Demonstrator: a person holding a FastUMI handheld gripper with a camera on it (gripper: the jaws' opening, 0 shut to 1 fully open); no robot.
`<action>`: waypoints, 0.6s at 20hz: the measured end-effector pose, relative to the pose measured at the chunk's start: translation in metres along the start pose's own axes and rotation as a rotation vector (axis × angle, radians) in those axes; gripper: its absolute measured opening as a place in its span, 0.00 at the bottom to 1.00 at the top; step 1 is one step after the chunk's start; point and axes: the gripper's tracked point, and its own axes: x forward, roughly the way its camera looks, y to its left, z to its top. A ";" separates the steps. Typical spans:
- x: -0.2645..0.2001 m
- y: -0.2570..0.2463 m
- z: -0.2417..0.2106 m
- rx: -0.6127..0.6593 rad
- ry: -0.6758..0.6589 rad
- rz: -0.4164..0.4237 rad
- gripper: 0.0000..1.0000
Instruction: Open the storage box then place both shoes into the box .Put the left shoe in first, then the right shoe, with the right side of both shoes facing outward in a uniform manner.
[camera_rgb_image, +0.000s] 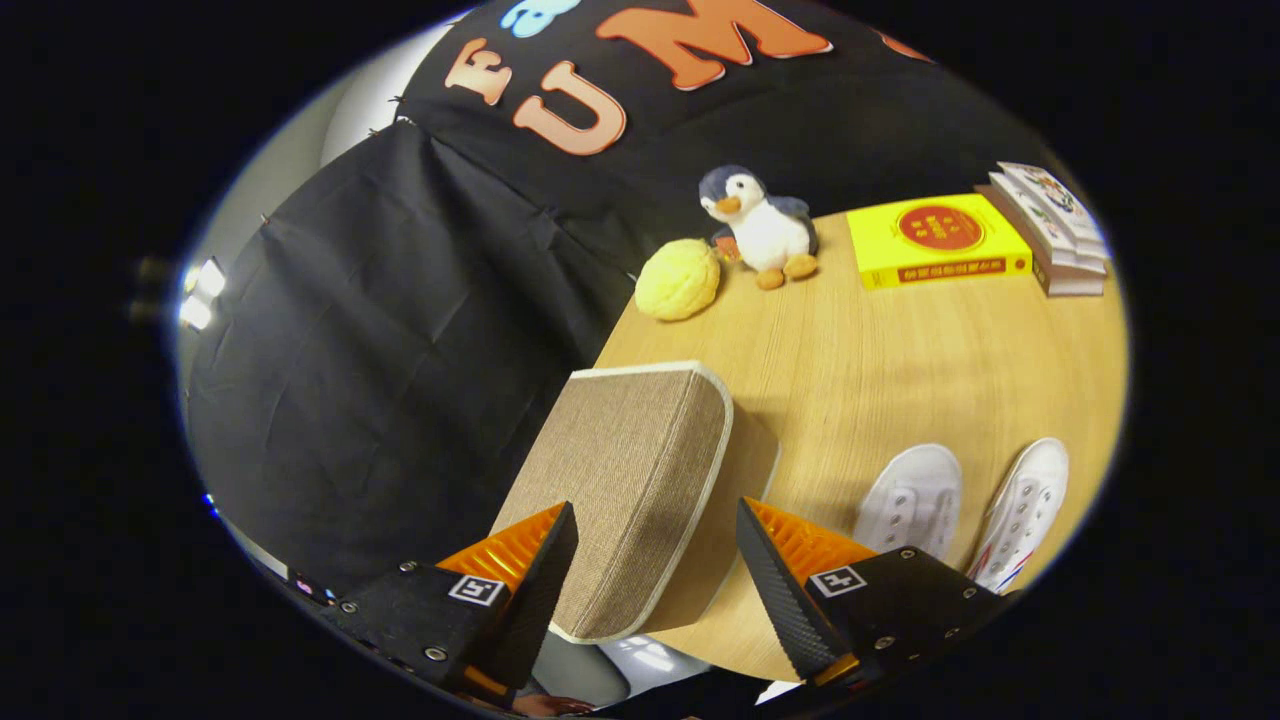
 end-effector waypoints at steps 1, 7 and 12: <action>0.007 0.000 -0.004 0.023 0.014 0.013 0.95; 0.039 0.004 -0.017 0.121 0.055 0.094 0.95; 0.055 -0.003 -0.024 0.177 0.087 0.126 0.95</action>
